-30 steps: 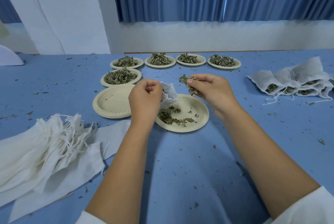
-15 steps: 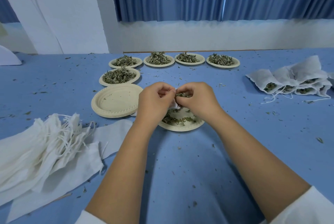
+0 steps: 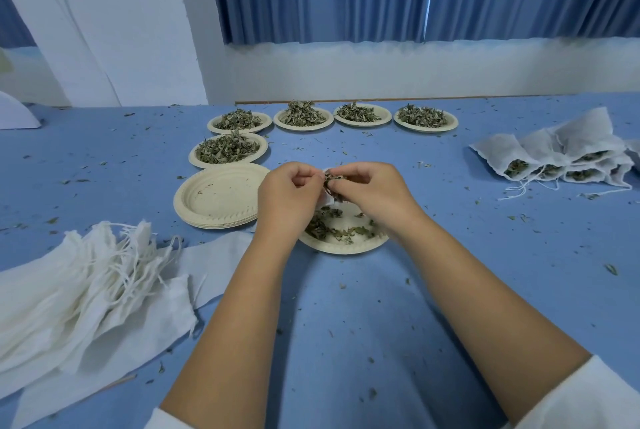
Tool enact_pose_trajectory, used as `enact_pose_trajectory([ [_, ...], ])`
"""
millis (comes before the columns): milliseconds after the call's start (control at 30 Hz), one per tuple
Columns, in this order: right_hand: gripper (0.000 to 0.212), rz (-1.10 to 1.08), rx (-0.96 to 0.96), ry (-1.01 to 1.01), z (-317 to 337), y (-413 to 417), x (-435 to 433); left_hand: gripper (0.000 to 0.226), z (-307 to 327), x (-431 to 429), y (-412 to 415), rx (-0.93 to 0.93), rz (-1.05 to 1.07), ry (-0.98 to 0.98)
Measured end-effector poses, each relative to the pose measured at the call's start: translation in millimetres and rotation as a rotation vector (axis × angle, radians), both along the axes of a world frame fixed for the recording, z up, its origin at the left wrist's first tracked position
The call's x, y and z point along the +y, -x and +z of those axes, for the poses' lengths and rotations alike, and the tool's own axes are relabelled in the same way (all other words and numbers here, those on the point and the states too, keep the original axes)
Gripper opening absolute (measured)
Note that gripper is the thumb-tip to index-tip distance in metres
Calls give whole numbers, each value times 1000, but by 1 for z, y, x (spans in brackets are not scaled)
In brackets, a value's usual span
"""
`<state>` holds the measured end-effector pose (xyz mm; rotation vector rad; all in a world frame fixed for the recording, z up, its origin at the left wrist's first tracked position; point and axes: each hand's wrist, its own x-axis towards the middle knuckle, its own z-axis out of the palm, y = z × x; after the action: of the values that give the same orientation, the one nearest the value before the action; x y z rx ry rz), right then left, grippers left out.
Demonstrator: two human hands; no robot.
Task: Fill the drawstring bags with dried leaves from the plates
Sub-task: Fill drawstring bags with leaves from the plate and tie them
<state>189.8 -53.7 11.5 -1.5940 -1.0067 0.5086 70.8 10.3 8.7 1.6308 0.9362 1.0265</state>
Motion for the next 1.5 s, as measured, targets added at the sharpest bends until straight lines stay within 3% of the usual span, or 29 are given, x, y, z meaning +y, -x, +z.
enact_pose_trajectory([
  [200,20,-65,-121,-7,-3,0,0,12,0,1,-1,-19,11,13],
  [467,25,-184,-115,-100,-11,4,4,9,1,-3,-2,-17,-39,7],
  [667,5,-82,-183,-87,-13,6,3,9,2,-4,0,-18,-24,8],
  [900,28,114,-270,77,-7,11,-1,12,2,1,4,47,-46,-36],
  [1033,32,248,-171,206,-4,9,-4,14,2,3,7,70,-37,-70],
  [1233,33,-29,-118,-93,1,-1,-3,13,5,3,7,-32,45,-39],
  [1367,22,-129,-227,-65,-2,-12,-3,12,7,2,8,-89,63,-6],
  [1500,23,24,-305,26,-6,-10,-2,12,8,3,9,-113,64,8],
])
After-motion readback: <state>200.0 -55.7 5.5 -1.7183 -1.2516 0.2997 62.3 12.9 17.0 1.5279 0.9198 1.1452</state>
